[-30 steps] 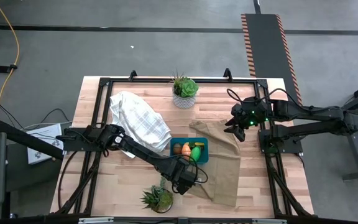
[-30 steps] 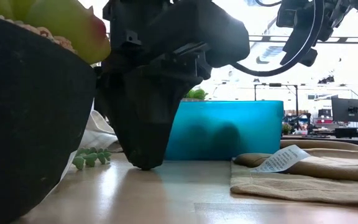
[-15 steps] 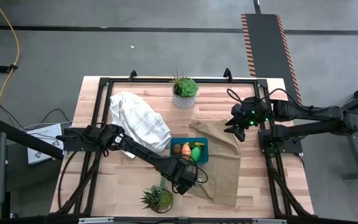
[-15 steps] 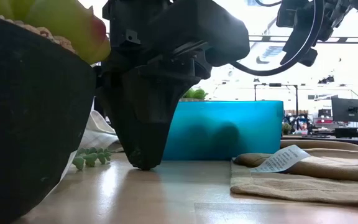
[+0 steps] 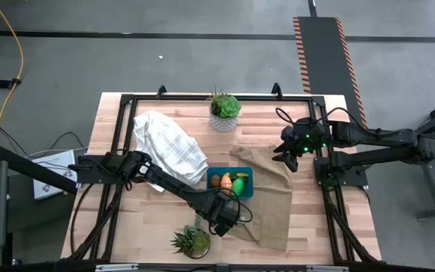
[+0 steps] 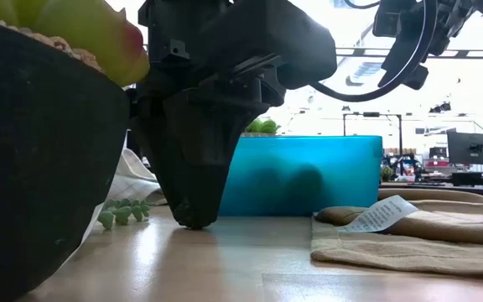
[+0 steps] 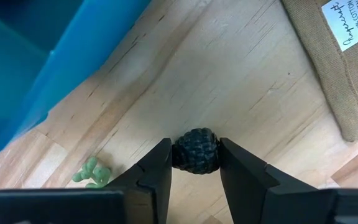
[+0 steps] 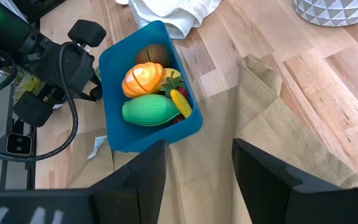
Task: Pick and placing Produce into tupperware
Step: Put the blackberry into the blue bin
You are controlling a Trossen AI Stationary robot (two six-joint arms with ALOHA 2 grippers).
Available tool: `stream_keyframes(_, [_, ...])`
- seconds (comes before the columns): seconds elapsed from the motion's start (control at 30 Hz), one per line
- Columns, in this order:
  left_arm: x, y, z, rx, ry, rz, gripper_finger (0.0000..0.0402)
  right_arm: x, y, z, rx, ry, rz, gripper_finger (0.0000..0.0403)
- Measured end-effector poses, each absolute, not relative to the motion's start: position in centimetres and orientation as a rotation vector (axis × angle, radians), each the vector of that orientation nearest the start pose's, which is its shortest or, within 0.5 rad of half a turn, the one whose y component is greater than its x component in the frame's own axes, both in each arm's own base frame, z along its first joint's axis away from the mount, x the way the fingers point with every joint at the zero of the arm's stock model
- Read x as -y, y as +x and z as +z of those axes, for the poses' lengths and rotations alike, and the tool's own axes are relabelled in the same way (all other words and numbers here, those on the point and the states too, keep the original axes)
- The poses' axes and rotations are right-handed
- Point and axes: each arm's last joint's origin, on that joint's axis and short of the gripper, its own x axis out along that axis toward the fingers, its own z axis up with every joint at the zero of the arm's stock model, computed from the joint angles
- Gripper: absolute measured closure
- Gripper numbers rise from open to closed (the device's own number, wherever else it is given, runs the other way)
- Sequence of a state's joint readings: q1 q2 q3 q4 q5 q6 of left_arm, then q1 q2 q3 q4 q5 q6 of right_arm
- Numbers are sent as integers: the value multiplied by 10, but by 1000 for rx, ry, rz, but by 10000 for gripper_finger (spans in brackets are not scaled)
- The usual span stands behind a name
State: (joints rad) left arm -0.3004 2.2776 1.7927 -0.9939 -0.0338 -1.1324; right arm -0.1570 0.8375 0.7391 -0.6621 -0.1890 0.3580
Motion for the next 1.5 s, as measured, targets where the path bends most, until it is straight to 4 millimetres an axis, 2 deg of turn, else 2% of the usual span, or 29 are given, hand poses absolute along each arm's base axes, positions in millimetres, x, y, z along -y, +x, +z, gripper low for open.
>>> stream_keyframes(0.57, [132,428,150,-1369,-678,589,291,20,162,269,-749,475,-105,229])
stream_keyframes(0.93, [139,449,201,-1258,-679,432,291,20,162,269,-749,479,-107,229])
stream_keyframes(1.23, [138,453,246,-1182,-632,411,291,20,162,269,-749,473,-105,229])
stream_keyframes(1.5, [134,453,273,-1127,-604,398,291,20,162,269,-749,473,-105,229])
